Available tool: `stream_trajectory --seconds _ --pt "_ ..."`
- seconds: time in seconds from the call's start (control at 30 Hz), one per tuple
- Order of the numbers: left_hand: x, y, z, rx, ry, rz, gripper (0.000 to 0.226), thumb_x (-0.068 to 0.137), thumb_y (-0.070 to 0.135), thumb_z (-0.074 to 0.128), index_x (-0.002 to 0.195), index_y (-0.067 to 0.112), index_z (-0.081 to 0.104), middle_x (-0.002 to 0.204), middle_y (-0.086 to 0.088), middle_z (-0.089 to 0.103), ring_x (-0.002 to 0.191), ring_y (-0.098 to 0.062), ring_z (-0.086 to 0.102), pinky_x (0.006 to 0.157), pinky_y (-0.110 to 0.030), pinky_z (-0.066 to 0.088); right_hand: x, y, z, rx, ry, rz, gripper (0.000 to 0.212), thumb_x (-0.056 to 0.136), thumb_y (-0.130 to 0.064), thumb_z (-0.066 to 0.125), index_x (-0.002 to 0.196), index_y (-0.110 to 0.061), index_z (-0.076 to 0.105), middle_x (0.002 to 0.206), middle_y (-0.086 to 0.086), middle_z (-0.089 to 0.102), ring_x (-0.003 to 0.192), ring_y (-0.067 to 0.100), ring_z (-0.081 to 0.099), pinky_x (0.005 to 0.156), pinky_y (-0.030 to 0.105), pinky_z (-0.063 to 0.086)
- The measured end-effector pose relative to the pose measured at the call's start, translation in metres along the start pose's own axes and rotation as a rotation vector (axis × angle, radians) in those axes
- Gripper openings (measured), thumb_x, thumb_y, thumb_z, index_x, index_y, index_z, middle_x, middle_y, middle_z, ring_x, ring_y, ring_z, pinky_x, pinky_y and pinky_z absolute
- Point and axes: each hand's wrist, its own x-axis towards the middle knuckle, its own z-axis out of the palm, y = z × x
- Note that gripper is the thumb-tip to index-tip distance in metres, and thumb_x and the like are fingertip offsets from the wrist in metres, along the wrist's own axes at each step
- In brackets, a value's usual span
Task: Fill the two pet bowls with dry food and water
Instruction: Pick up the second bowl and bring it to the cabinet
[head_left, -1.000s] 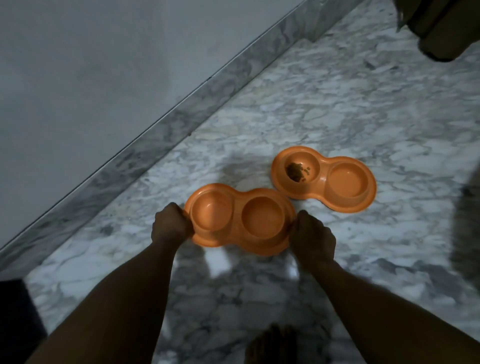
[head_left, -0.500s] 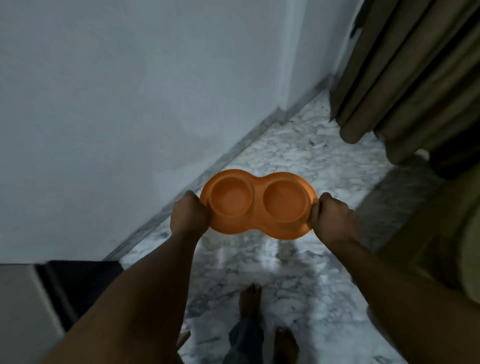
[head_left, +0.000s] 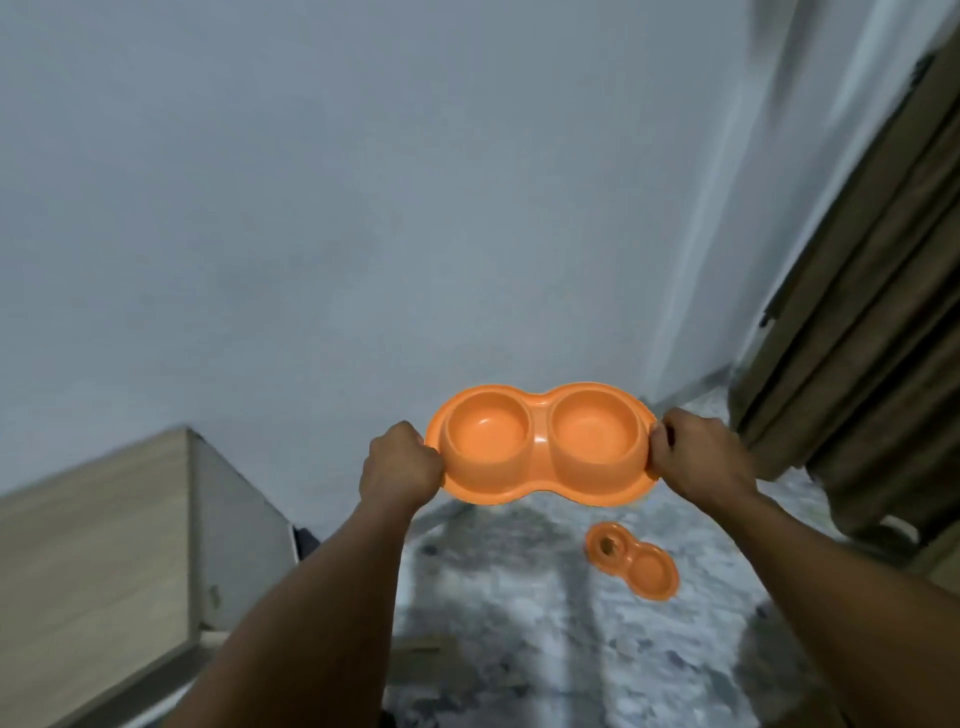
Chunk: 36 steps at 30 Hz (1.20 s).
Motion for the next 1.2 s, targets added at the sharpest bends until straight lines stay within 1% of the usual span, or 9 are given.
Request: stream_trajectory --seconds 0.23,0.33,0.47,0.63,0.73,0.83,0.93,1.03,1.2 --pt "-0.049 -0.106 -0.149 -0.041 0.126 -0.041 0.013 0.075 0.010 0.056 0.087 0.010 0.061 0.086 -0.007 0.063 0.077 -0.026 0.060 0.066 -0.032 0.049 -0.080 -0.142 -0.013 0.030 -0.014 -0.136 0.032 0.095 -0.034 0.048 0.067 -0.018 0.053 0.072 0.007 0.063 0.073 0.036 0.059 0.060 0.035 0.041" --pt "-0.076 -0.174 -0.212 -0.043 0.183 -0.080 0.012 0.076 0.013 0.056 0.086 0.010 0.061 0.086 -0.007 0.063 0.077 -0.026 0.059 0.066 -0.031 0.049 -0.131 -0.210 -0.003 0.066 -0.044 -0.223 0.032 0.095 -0.034 0.049 0.067 -0.018 0.055 0.069 0.004 0.062 0.068 0.032 0.058 0.058 0.034 0.042" --pt "-0.122 -0.274 -0.284 -0.051 0.248 -0.164 0.012 0.072 0.016 0.056 0.081 0.009 0.061 0.083 -0.009 0.065 0.078 -0.030 0.062 0.066 -0.034 0.051 -0.199 -0.300 0.017 0.092 -0.108 -0.369 0.032 0.095 -0.034 0.049 0.067 -0.020 0.057 0.065 0.001 0.063 0.063 0.024 0.060 0.061 0.039 0.055" --pt "-0.185 -0.404 -0.361 -0.034 0.349 -0.317 0.009 0.073 0.016 0.058 0.078 0.010 0.060 0.084 -0.012 0.065 0.079 -0.032 0.062 0.069 -0.037 0.052 -0.287 -0.420 0.054 0.081 -0.216 -0.582 0.031 0.096 -0.034 0.048 0.070 -0.020 0.058 0.067 -0.002 0.064 0.064 0.020 0.060 0.059 0.034 0.052" --pt "-0.214 -0.471 -0.394 -0.050 0.424 -0.427 0.009 0.072 0.018 0.059 0.079 0.013 0.060 0.089 -0.011 0.065 0.081 -0.033 0.062 0.070 -0.036 0.054 -0.330 -0.483 0.079 0.053 -0.267 -0.694 0.032 0.096 -0.033 0.048 0.070 -0.020 0.058 0.068 -0.001 0.063 0.064 0.020 0.060 0.059 0.033 0.052" --pt "-0.236 -0.533 -0.419 -0.036 0.470 -0.536 0.009 0.072 0.018 0.060 0.079 0.012 0.061 0.090 -0.013 0.065 0.084 -0.034 0.062 0.074 -0.038 0.055 -0.368 -0.543 0.112 0.027 -0.323 -0.780 0.031 0.094 -0.036 0.047 0.069 -0.020 0.058 0.069 0.000 0.063 0.065 0.023 0.060 0.063 0.040 0.057" --pt "-0.247 -0.582 -0.436 -0.028 0.460 -0.610 0.009 0.072 0.014 0.062 0.080 0.012 0.059 0.086 -0.010 0.063 0.078 -0.029 0.059 0.069 -0.037 0.052 -0.395 -0.590 0.146 0.009 -0.388 -0.830 0.029 0.092 -0.037 0.046 0.070 -0.021 0.057 0.072 0.002 0.063 0.068 0.026 0.061 0.064 0.040 0.056" --pt "-0.245 -0.635 -0.453 -0.028 0.459 -0.660 0.013 0.071 0.019 0.059 0.082 0.014 0.056 0.089 -0.009 0.062 0.080 -0.026 0.059 0.066 -0.035 0.048 -0.421 -0.636 0.190 0.013 -0.445 -0.873 0.029 0.093 -0.037 0.046 0.073 -0.020 0.058 0.076 0.004 0.064 0.071 0.028 0.062 0.066 0.041 0.056" --pt "-0.223 -0.712 -0.479 0.011 0.382 -0.766 0.025 0.072 0.028 0.055 0.092 0.015 0.058 0.097 -0.010 0.064 0.091 -0.029 0.062 0.080 -0.039 0.054 -0.447 -0.705 0.251 -0.034 -0.526 -0.883 0.030 0.093 -0.040 0.044 0.075 -0.020 0.057 0.082 0.007 0.066 0.076 0.031 0.063 0.069 0.040 0.056"
